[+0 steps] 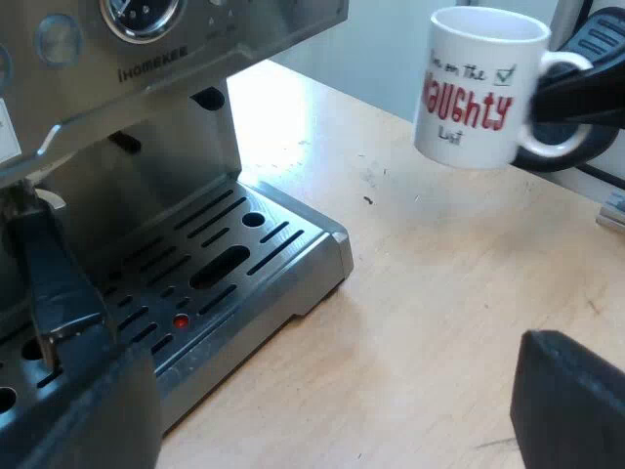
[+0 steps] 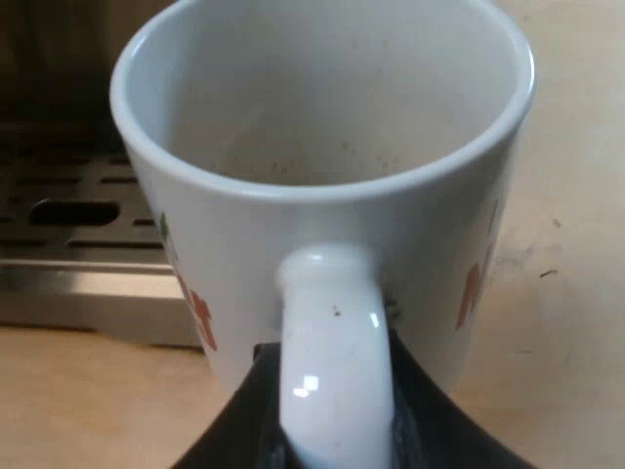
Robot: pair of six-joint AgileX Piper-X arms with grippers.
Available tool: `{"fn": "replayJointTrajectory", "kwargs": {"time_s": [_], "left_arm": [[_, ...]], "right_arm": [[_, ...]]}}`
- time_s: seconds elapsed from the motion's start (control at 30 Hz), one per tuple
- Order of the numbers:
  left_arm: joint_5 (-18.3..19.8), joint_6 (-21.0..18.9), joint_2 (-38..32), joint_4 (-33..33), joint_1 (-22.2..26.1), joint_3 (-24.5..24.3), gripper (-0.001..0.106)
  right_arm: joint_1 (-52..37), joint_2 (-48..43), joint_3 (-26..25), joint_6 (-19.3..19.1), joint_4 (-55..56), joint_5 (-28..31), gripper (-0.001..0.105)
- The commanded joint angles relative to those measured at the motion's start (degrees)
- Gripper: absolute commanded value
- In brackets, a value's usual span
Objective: Place mug into machine
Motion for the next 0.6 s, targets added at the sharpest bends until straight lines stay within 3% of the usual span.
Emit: {"fn": "replayJointTrajectory", "kwargs": {"time_s": [0.03,0.17,0.27,0.33,0.43,0.6], "left_arm": [[0.4,0.2,0.0,-0.7,-0.3,-0.3,0.079],[0.4,0.2,0.0,-0.6,-0.3,-0.3,0.079],[0.1,0.2,0.0,-0.5,-0.3,-0.3,0.079],[-2.2,0.2,0.0,0.0,-0.3,-0.3,0.079],[-5.4,0.2,0.0,0.0,-0.3,-0.3,0.079],[-6.3,0.2,0.0,0.0,-0.3,-0.3,0.079]], "right_arm": [[0.1,-2.0,-4.0,-0.9,4.0,-3.9,0.0],[0.1,-2.2,-6.8,-1.5,8.2,-6.5,0.0],[0.1,-2.2,-7.9,-4.2,8.5,-7.0,0.0],[0.1,-2.2,-7.9,-6.6,8.2,-8.3,0.0],[0.1,-2.0,-7.9,-7.1,8.2,-10.4,0.0],[0.1,-2.0,-7.9,-9.9,8.2,-10.8,0.0]]}}
